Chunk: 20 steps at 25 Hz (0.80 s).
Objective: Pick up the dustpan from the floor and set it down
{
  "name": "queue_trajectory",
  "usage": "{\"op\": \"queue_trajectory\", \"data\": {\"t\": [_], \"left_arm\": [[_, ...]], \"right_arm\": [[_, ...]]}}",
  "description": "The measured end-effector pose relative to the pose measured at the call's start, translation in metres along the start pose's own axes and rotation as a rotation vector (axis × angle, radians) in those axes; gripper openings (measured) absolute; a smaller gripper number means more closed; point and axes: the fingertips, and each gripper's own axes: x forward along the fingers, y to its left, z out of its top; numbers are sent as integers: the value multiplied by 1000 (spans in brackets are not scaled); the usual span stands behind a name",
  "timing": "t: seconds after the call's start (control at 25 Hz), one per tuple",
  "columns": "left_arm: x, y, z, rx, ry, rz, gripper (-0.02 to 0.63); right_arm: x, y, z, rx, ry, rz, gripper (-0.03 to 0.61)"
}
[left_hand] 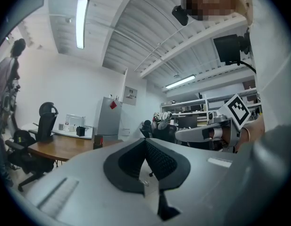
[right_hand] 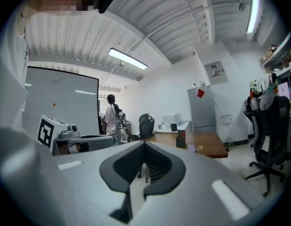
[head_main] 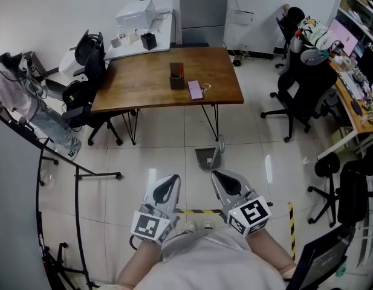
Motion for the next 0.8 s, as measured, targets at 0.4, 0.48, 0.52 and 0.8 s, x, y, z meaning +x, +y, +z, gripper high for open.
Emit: {"op": "queue_trajectory", "data": {"t": [0.4, 0.48, 0.52, 0.8], "left_arm": [[11, -13, 11, 8, 3, -13, 15], [14, -15, 13, 11, 1, -14, 15], [15, -15, 14, 13, 0, -17, 15], [22, -21, 19, 20, -13, -19, 15]], "right_arm": [[-4, 1, 10, -43, -28, 4, 2], [-6, 0, 14, -55, -35, 6, 2], [-6, -1, 16, -59, -40, 6, 2], [-10, -4, 18, -68, -42, 16, 2]]}}
